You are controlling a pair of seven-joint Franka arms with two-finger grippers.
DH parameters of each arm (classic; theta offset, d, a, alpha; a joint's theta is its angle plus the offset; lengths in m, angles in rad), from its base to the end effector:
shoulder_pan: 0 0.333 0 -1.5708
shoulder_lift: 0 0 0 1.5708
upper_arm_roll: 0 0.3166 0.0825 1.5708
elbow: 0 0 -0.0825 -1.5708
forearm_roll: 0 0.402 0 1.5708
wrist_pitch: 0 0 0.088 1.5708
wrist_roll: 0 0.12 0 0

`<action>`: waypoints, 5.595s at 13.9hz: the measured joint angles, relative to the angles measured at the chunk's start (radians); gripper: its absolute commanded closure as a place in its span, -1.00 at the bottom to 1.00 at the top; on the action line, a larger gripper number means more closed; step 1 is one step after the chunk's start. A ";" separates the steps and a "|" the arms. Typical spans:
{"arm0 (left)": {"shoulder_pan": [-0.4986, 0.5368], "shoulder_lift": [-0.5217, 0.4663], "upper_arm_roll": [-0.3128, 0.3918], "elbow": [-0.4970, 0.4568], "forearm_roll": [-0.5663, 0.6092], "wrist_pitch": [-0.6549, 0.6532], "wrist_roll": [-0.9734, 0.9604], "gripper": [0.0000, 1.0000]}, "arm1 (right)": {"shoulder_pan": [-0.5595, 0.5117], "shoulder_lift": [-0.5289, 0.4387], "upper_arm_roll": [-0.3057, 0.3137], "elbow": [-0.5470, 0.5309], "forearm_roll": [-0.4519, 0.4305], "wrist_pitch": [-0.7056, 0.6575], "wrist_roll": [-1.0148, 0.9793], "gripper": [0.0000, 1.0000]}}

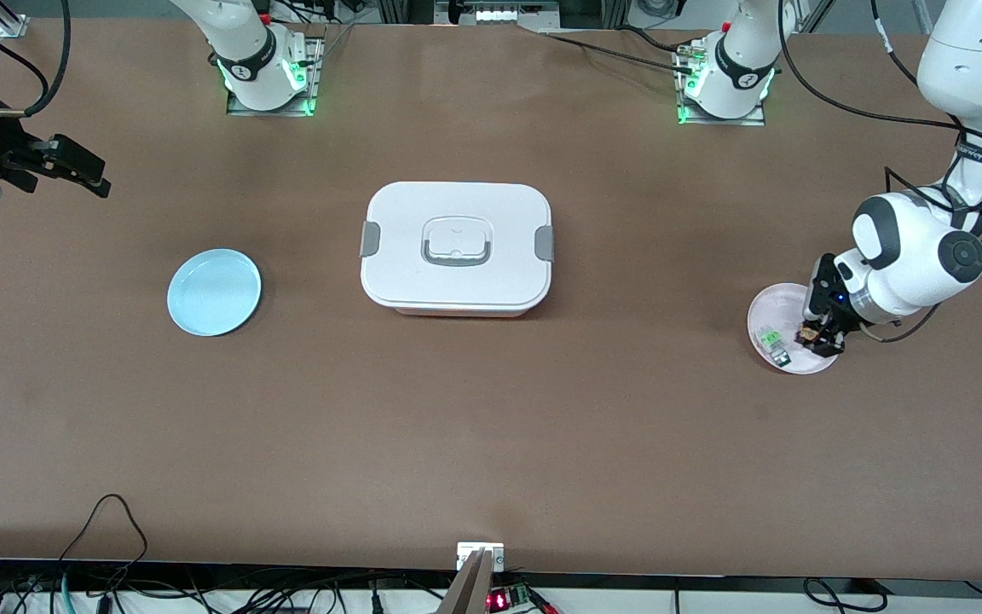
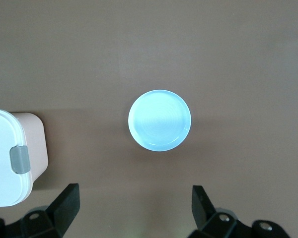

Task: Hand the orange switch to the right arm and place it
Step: 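Lift the orange switch with the left gripper toward the white box, then grasp the orange switch with the right gripper from the left gripper, then open the left gripper and withdraw it while the right gripper holds the switch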

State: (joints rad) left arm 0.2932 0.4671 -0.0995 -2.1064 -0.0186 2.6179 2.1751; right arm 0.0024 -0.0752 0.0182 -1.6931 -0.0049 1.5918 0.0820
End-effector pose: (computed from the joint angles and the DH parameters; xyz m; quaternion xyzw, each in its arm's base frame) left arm 0.5847 0.1140 0.1694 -0.5592 0.8283 -0.0338 0.0112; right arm 0.5486 0.0111 0.5961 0.9994 -0.0306 -0.0129 0.0038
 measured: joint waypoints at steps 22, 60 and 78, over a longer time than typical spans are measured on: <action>-0.472 -0.184 -0.417 0.232 -1.682 -0.224 -0.616 1.00 | 0.015 0.055 0.032 -0.025 0.570 -0.071 0.002 -1.00; -0.520 -0.181 -0.455 0.300 -1.753 -0.192 -0.636 1.00 | 0.155 0.258 0.159 -0.304 1.629 0.095 -0.006 0.95; -0.213 -0.188 -0.446 0.295 -1.753 -0.183 -0.666 -1.00 | 0.111 0.245 0.131 -0.175 1.168 0.109 -0.021 0.96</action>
State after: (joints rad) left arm 0.0798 0.2794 -0.5453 -1.8112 -1.7717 2.4352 1.5095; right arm 0.1129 0.1703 0.1493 -1.8682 1.1631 1.7011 0.0614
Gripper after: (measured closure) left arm 0.000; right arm 0.546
